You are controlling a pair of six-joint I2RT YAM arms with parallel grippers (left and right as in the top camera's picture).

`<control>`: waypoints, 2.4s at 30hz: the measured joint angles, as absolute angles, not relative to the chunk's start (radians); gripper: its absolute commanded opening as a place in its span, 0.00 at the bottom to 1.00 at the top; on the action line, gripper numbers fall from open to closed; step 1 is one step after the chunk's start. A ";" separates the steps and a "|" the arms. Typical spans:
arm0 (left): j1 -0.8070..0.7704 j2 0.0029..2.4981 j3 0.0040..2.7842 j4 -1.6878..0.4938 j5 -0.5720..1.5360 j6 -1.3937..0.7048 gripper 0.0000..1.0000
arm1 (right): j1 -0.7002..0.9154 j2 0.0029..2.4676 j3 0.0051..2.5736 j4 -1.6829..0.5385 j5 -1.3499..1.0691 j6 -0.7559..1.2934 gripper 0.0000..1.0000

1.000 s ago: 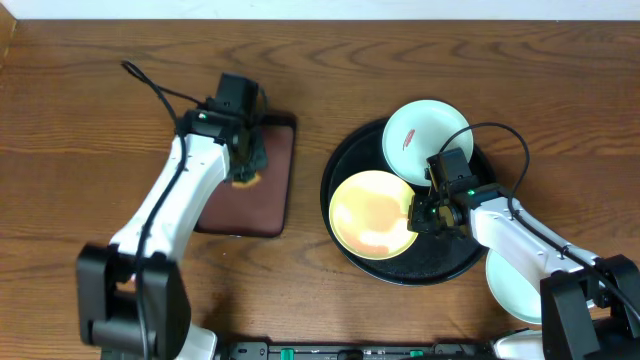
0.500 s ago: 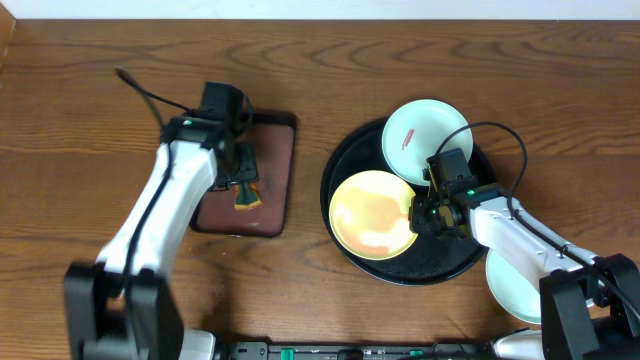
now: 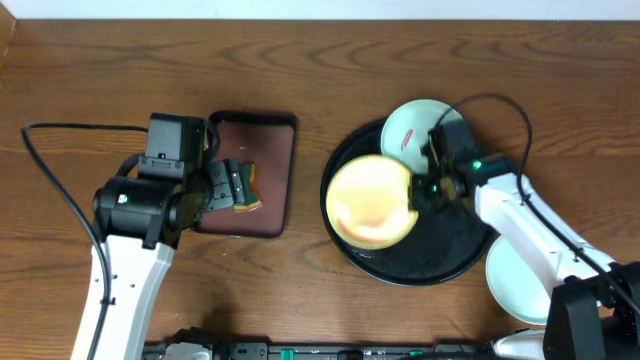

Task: Clean dirty plates on tray and stack at the side
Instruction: 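Return the sponge to the dark tray with the left gripper, then lift the yellow plate with the right gripper and carry it rightward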

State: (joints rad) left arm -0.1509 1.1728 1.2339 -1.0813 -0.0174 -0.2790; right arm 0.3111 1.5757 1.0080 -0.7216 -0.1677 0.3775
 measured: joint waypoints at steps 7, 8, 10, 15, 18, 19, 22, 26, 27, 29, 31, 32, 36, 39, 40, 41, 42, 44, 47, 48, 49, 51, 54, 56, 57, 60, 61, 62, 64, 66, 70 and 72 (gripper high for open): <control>-0.151 1.167 1.234 -1.086 -0.013 -0.279 0.85 | 0.353 1.575 1.111 -0.550 -0.167 0.378 0.01; -0.151 1.167 1.234 -1.086 -0.013 -0.279 0.85 | 0.368 1.575 1.111 -0.521 -0.166 0.383 0.01; -0.151 1.167 1.234 -1.087 -0.013 -0.279 0.85 | 0.419 1.577 1.112 -0.418 -0.164 0.405 0.01; -0.151 1.167 1.234 -1.086 -0.012 -0.279 0.86 | 0.533 1.632 1.118 -0.213 -0.130 0.462 0.01; -0.151 1.167 1.234 -1.087 -0.010 -0.279 0.86 | 0.581 1.700 1.136 -0.146 -0.113 0.482 0.01; -0.151 1.167 1.234 -1.087 -0.009 -0.279 0.86 | 0.601 1.739 1.157 -0.129 -0.108 0.488 0.01; -0.151 1.167 1.234 -1.087 -0.009 -0.279 0.86 | 0.651 1.851 1.253 -0.124 -0.095 0.489 0.01; -0.151 1.167 1.234 -1.088 -0.006 -0.279 0.86 | 0.715 1.959 1.375 -0.117 -0.052 0.434 0.01; -0.151 1.167 1.234 -1.088 -0.006 -0.279 0.86 | 0.730 1.966 1.389 -0.106 -0.035 0.392 0.01; -0.151 1.167 1.234 -1.088 -0.006 -0.279 0.86 | 0.746 1.967 1.409 -0.097 0.008 0.319 0.01; -0.151 1.167 1.234 -1.088 -0.006 -0.279 0.86 | 0.759 1.967 1.440 -0.091 0.072 0.223 0.01; -0.151 1.167 1.234 -1.088 -0.006 -0.279 0.86 | 0.765 1.967 1.451 -0.080 0.089 0.181 0.01; -0.151 1.167 1.234 -1.088 -0.006 -0.279 0.86 | 0.784 1.966 1.464 -0.037 0.143 0.033 0.01; -0.151 1.167 1.234 -1.088 -0.006 -0.279 0.86 | 0.806 1.966 1.464 -0.017 0.204 -0.056 0.01; -0.151 1.167 1.234 -1.089 -0.006 -0.279 0.86 | 0.815 1.966 1.464 -0.005 0.232 -0.088 0.01; -0.151 1.167 1.234 -1.088 -0.006 -0.279 0.86 | 0.824 1.964 1.464 -0.002 0.253 -0.107 0.01; -0.151 1.167 1.234 -1.088 -0.006 -0.279 0.86 | 0.835 1.962 1.464 0.002 0.287 -0.138 0.01; -0.151 1.167 1.234 -1.088 -0.006 -0.279 0.86 | 0.853 1.953 1.464 0.004 0.340 -0.183 0.01; -0.151 1.167 1.234 -1.088 -0.006 -0.279 0.86 | 0.875 1.935 1.464 0.011 0.420 -0.223 0.01; -0.151 1.167 1.234 -1.088 -0.006 -0.279 0.86 | 0.883 1.929 1.464 0.019 0.446 -0.234 0.01; -0.151 1.167 1.234 -1.088 -0.006 -0.279 0.86 | 0.888 1.925 1.464 0.024 0.463 -0.240 0.01; -0.151 1.167 1.234 -1.088 -0.006 -0.279 0.87 | 0.899 1.906 1.464 0.047 0.515 -0.265 0.01; -0.151 1.167 1.234 -1.088 -0.006 -0.279 0.87 | 0.902 1.892 1.464 0.069 0.563 -0.293 0.01; -0.151 1.167 1.234 -1.089 -0.006 -0.279 0.87 | 0.903 1.886 1.464 0.081 0.595 -0.318 0.01; -0.151 1.167 1.234 -1.088 -0.006 -0.279 0.87 | 0.903 1.884 1.464 0.089 0.607 -0.331 0.01; -0.151 1.167 1.234 -1.088 -0.006 -0.279 0.87 | 0.908 1.884 1.464 0.111 0.641 -0.373 0.01; -0.151 1.167 1.234 -1.088 -0.006 -0.279 0.87 | 0.911 1.884 1.464 0.117 0.648 -0.383 0.01; -0.151 1.167 1.234 -1.088 -0.006 -0.279 0.87 | 0.915 1.884 1.464 0.120 0.654 -0.397 0.01; -0.151 1.167 1.234 -1.088 -0.006 -0.279 0.87 | 0.920 1.884 1.464 0.124 0.665 -0.411 0.01; -0.151 1.167 1.234 -1.088 -0.006 -0.279 0.87 | 0.921 1.884 1.464 0.129 0.682 -0.429 0.01; -0.151 1.167 1.234 -1.088 -0.006 -0.279 0.87 | 0.921 1.884 1.464 0.141 0.706 -0.463 0.01; -0.151 1.167 1.234 -1.088 -0.006 -0.279 0.87 | 0.921 1.884 1.464 0.147 0.711 -0.470 0.01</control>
State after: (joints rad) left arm -0.1509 1.1667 1.2339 -1.0882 -0.0059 -0.2790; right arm 0.9215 1.8839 1.4639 0.1474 0.7113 -0.4702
